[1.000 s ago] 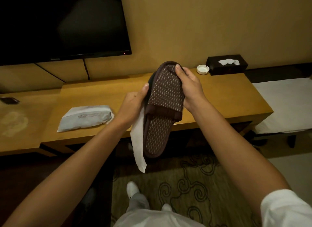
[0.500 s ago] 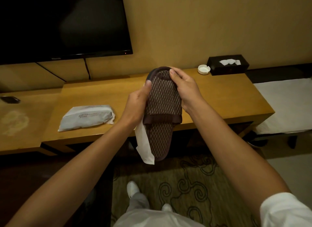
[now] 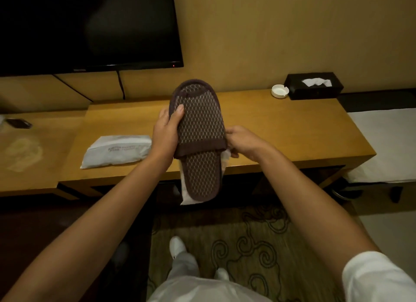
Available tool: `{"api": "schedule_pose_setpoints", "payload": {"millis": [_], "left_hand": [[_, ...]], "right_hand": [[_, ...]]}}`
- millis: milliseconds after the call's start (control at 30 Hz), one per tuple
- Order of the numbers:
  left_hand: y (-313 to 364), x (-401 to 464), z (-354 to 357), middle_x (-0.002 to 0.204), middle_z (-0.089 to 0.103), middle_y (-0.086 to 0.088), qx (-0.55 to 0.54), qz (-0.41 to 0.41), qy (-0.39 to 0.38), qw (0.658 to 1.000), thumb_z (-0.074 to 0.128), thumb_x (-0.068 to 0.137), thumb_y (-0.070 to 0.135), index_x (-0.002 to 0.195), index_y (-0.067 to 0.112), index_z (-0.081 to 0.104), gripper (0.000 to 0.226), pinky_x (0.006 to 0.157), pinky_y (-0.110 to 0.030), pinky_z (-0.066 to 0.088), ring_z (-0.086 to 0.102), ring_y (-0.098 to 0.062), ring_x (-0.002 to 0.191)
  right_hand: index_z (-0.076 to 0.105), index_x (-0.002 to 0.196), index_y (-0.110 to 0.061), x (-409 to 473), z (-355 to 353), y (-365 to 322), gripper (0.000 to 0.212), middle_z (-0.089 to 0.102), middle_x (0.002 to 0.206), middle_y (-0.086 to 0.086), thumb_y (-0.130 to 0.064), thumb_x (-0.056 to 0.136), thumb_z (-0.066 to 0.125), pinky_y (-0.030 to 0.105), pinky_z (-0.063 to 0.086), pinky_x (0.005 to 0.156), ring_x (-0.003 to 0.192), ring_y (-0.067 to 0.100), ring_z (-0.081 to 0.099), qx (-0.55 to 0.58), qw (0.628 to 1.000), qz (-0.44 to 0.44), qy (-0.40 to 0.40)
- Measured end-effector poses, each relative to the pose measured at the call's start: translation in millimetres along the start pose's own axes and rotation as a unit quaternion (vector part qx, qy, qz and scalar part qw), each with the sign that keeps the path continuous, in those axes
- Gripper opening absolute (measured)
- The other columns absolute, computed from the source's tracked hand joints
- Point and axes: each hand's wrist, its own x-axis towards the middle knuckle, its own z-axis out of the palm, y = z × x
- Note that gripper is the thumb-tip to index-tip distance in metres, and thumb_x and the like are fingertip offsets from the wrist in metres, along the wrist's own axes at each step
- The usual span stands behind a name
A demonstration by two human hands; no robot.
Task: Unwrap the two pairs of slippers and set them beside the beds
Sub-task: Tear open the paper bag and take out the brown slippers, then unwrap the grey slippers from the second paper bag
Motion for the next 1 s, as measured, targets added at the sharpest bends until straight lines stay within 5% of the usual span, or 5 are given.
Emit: {"api": "schedule_pose_setpoints", "payload": {"millis": [167, 333, 500, 667, 1000], "left_hand": [[-0.5, 7.0, -13.6, 0.111, 0.076, 0.0, 0.009, 0.01, -0.002, 1.0, 0.062, 0.091, 0.051, 0.108, 0.031, 0.072, 0.028, 0.09, -0.044, 0.059, 0.072, -0.018, 0.103], [-14.7, 15.1, -14.4, 0.111, 0.076, 0.003, 0.009, -0.029, 0.014, 0.999, 0.059, 0.096, 0.048, 0.114, 0.026, 0.069, 0.03, 0.087, -0.041, 0.06, 0.073, -0.016, 0.101], [-35.2, 28.9, -9.5, 0.107, 0.077, 0.004, 0.012, -0.081, 0.027, 0.996, 0.062, 0.088, 0.055, 0.103, 0.033, 0.07, 0.028, 0.09, -0.047, 0.059, 0.073, -0.019, 0.1], [-67.1, 48.9, -7.0, 0.106, 0.075, -0.002, 0.01, -0.142, 0.058, 0.988, 0.059, 0.094, 0.053, 0.1, 0.029, 0.067, 0.026, 0.081, -0.043, 0.061, 0.073, -0.024, 0.098], [-96.8, 73.6, -42.5, 0.114, 0.068, -0.017, 0.04, -0.273, -0.014, 0.961, 0.053, 0.103, 0.027, 0.111, 0.016, 0.053, 0.013, 0.071, -0.041, 0.06, 0.073, -0.027, 0.076]], "right_hand": [[0.067, 0.102, -0.006, 29.4, -61.5, 30.0, 0.018, 0.064, 0.08, 0.008, -0.023, 0.102, 0.058, 0.027, 0.04, 0.045, 0.054, 0.016, 0.055, 0.09, 0.978, 0.097, 0.16], [0.032, 0.156, -0.016, 54.3, -127.2, 46.3, 0.071, 0.046, 0.149, 0.015, -0.056, 0.1, 0.049, 0.054, 0.055, 0.096, 0.121, 0.042, 0.059, 0.509, 0.797, 0.057, 0.319], [0.037, 0.151, -0.014, 54.6, -85.2, 57.9, 0.067, 0.059, 0.139, 0.02, -0.058, 0.101, 0.044, 0.051, 0.056, 0.095, 0.114, 0.038, 0.066, 0.279, 0.936, 0.145, 0.158], [0.057, 0.138, -0.023, 60.2, 15.6, 60.6, 0.072, 0.071, 0.128, 0.003, -0.071, 0.084, 0.062, 0.041, 0.056, 0.094, 0.117, 0.024, 0.069, 0.192, 0.974, 0.085, -0.087], [0.066, 0.126, -0.008, 119.0, 38.4, 86.8, 0.042, 0.072, 0.118, 0.01, -0.031, 0.092, 0.074, 0.045, 0.059, 0.088, 0.106, 0.033, 0.07, 0.237, 0.942, 0.112, 0.208]]}}
